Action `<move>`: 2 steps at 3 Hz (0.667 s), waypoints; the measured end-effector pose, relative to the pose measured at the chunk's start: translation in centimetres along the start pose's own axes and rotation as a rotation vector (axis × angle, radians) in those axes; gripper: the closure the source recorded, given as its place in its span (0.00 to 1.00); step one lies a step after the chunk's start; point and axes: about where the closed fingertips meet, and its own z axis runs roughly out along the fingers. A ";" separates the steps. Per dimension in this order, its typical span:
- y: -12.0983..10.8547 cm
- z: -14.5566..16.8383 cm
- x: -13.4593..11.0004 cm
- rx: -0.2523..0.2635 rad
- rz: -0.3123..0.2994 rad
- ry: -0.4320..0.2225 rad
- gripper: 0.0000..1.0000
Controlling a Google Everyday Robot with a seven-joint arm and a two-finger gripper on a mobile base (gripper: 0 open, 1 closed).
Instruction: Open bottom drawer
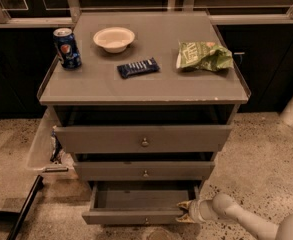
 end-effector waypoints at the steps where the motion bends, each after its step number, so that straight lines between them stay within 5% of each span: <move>1: 0.0 0.0 0.0 0.000 0.000 0.000 0.59; 2: 0.1 0.1 -0.2 -0.006 0.008 -0.018 0.36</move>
Offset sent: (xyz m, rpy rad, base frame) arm -0.0001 -0.0001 0.0037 0.0389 0.0131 0.0004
